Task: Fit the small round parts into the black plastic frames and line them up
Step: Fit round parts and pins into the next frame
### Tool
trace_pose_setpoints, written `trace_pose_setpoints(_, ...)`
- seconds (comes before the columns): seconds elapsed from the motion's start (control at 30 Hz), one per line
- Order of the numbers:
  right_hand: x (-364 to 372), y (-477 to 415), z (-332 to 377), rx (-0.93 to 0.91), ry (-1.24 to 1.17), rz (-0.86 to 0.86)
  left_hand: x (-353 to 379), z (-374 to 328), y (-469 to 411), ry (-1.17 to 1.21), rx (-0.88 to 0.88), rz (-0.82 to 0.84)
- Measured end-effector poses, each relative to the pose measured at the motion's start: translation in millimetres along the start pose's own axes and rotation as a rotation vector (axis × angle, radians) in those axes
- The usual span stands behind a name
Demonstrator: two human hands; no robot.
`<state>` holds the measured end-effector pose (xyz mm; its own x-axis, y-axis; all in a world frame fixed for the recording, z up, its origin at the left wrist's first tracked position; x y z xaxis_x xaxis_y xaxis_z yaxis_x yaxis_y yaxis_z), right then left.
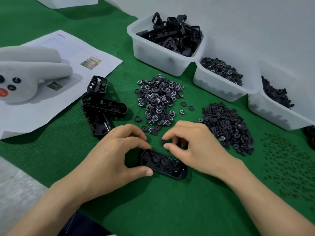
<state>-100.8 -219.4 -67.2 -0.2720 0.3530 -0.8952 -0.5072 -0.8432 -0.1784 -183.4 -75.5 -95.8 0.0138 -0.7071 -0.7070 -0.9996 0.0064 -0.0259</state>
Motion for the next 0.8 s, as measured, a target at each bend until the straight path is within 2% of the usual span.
trace_pose_setpoints(0.13, -10, 25, 5, -0.055, -0.094, -0.010, 0, 1, 0, 0.004, 0.002, -0.003)
trace_pose_setpoints(0.37, -7, 37, 21, -0.159, 0.121, -0.017, 0, 0, -1, -0.005, 0.001, -0.004)
trace_pose_setpoints(0.8, -6, 39, 23, -0.191, 0.162, -0.022, 0, -2, -1, -0.002, -0.003, -0.003)
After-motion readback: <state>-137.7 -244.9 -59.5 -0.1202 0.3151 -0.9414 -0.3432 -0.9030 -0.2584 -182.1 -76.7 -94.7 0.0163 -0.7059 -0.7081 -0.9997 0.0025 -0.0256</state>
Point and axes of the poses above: each hand's wrist, its own y-axis away from the middle knuckle, its own x-axis out of the palm, z = x × y, the point moved 5 cm from there along -y, towards the middle knuckle, and after that the axes turned 8 degrees about -x, right-handed, at the moved point
